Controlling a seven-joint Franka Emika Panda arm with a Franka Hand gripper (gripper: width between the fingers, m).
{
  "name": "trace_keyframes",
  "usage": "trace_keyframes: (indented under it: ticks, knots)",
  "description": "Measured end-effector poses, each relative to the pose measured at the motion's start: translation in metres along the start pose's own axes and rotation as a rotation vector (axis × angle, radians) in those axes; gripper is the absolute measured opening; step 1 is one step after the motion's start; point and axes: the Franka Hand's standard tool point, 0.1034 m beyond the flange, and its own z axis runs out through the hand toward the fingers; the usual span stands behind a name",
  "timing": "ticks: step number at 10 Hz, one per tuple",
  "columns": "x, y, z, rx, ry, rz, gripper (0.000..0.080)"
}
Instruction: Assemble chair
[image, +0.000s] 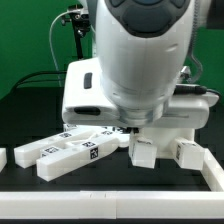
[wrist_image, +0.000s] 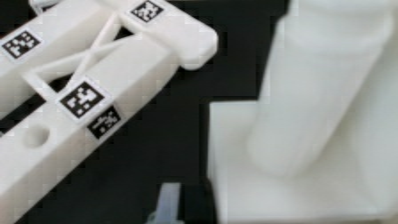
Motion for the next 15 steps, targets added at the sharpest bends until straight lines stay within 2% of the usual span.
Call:
trace_keyframes:
  ticks: [3, 5, 7, 11, 13, 15]
  knots:
    - [0.002, 0.002, 0.004, 0.002, -0.001, 0.008, 0.003]
    - [0.008, 0.003, 0.016, 0.003, -0.02, 0.047, 0.003]
    - [0.013, -0.004, 0.021, -0.003, -0.018, 0.057, 0.003]
    - [0.03, -0.018, 0.018, -0.004, 0.057, 0.037, 0.003]
    - [0.03, -0.023, 0.02, -0.003, 0.054, 0.059, 0.0031]
    - [0.029, -0.027, 0.018, -0.023, 0.065, 0.065, 0.0031]
